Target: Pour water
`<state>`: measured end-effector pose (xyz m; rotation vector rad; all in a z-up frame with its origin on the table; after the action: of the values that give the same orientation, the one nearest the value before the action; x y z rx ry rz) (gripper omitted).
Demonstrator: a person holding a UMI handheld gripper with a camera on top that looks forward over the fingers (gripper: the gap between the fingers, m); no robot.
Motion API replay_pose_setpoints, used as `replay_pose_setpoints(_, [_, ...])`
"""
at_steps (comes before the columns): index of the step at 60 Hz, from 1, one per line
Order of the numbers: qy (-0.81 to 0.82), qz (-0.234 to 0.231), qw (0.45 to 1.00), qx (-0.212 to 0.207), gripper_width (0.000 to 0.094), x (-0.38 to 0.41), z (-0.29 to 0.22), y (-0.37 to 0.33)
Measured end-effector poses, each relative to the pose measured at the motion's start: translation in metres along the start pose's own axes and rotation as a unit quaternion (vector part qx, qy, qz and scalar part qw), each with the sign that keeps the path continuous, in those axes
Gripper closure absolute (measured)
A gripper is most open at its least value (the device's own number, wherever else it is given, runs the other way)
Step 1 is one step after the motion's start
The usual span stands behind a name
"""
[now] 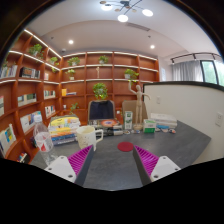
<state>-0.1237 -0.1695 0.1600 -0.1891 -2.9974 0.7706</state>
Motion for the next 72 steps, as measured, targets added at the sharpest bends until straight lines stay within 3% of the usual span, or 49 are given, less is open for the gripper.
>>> replay_pose_setpoints(16, [-0.003, -0.085, 0.996, 0.042, 0.0105, 0.117, 0.087, 0.002])
replay_pose_setpoints(26, [-0.023, -0.153, 0.987, 0.044, 0.0104, 0.196, 0.105, 0.005])
replay_pose_setpoints(38, [-0.047, -0.175, 0.983, 0.025, 0.0103, 0.247, 0.079, 0.035])
replay_pose_setpoints(56, [-0.056, -0.162, 0.985, 0.011, 0.0109, 0.264, 0.034, 0.065])
replay_pose_setpoints(66, [-0.057, -0.153, 0.986, 0.009, 0.0222, 0.260, 0.025, 0.076])
replay_pose_setpoints(72, [-0.056, -0.134, 0.989, 0.003, 0.0415, 0.250, 0.028, 0.080])
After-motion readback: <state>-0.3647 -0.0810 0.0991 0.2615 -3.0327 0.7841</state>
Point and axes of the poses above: the point between the fingertips, and its own axes, seen from behind it with the camera up: x to the left, z down, y forward, the way the camera looks, the point moved 3 cm from there along -y, backward, against the way the camera looks, and after that the axes turned 15 degrees about x, right-handed, at the moved point
